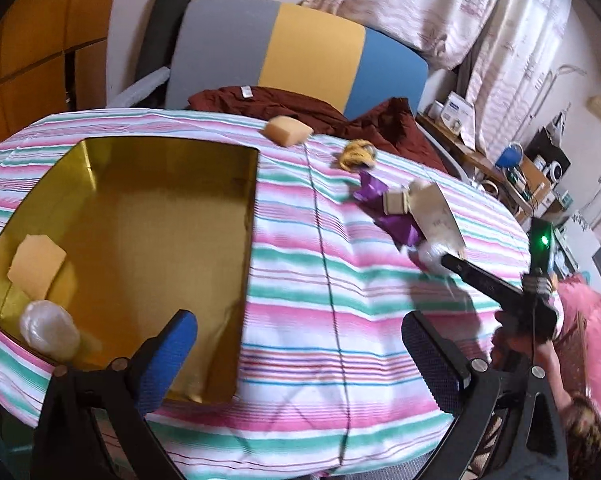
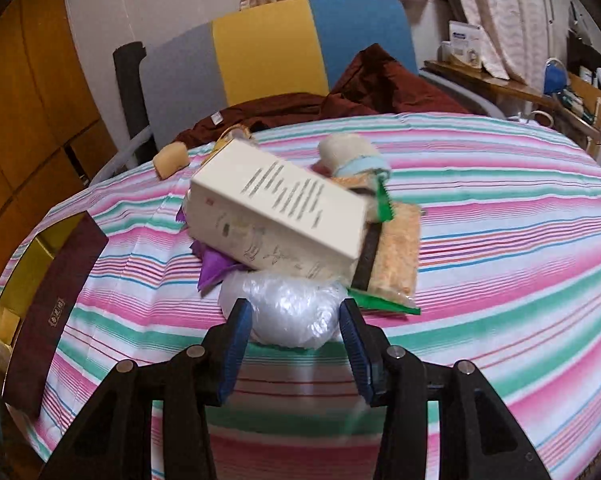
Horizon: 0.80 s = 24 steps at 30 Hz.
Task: Organize objects
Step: 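Move the right gripper to the cracker packet and grasp it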
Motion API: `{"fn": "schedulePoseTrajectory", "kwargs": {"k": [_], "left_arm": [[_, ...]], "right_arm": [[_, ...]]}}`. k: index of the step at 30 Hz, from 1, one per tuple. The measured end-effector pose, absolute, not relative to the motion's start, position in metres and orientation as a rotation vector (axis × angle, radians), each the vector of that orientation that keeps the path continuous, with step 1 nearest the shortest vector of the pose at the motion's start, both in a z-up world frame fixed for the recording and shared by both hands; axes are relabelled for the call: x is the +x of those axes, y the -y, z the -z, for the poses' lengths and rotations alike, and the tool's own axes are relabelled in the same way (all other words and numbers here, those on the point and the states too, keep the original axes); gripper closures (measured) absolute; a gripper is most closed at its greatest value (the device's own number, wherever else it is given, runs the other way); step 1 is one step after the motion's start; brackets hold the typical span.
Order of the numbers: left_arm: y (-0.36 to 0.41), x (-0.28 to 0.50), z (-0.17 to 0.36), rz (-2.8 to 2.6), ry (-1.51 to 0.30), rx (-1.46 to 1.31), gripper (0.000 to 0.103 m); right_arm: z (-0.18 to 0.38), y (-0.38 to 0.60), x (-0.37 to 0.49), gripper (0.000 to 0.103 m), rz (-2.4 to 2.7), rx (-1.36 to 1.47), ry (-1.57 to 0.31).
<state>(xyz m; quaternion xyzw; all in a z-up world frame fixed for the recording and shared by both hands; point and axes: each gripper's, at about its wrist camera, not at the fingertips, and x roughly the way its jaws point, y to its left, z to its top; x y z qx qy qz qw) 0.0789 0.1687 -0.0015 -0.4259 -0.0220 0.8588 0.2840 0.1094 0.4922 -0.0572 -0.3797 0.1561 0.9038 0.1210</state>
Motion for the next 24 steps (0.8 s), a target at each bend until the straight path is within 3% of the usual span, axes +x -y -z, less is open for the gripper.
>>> {"fn": "schedulePoseTrajectory", "kwargs": {"k": [6, 9, 14, 19, 24], "left_arm": [[-0.189, 0.086, 0.005, -2.285, -0.013, -1.147, 0.0], [-0.197, 0.087, 0.006, -2.278, -0.024, -1.147, 0.0], [-0.212, 0.087, 0.01, -2.271, 0.007, -1.152, 0.0], [-0.232, 0.093, 0.013, -2.237, -0.035, -1.155, 0.0], [-0.243, 0.097, 0.015, -2.23, -0.084, -1.156, 0.0]], "right_arm": [[0.062, -0.457, 0.115, 0.057, -2.808, -1.188, -0.458], [0.055, -0.458, 0.129, 0.057, -2.809, -1.095, -0.43], [0.05, -0.507, 0.14, 0.04, -2.566, -0.956, -0.472], [0.058, -0.546, 0.122, 0.039, -2.463, -1.007, -0.623], [0.07, -0.546, 0.093, 0.039, -2.446, -1.112, -0.586]]}}
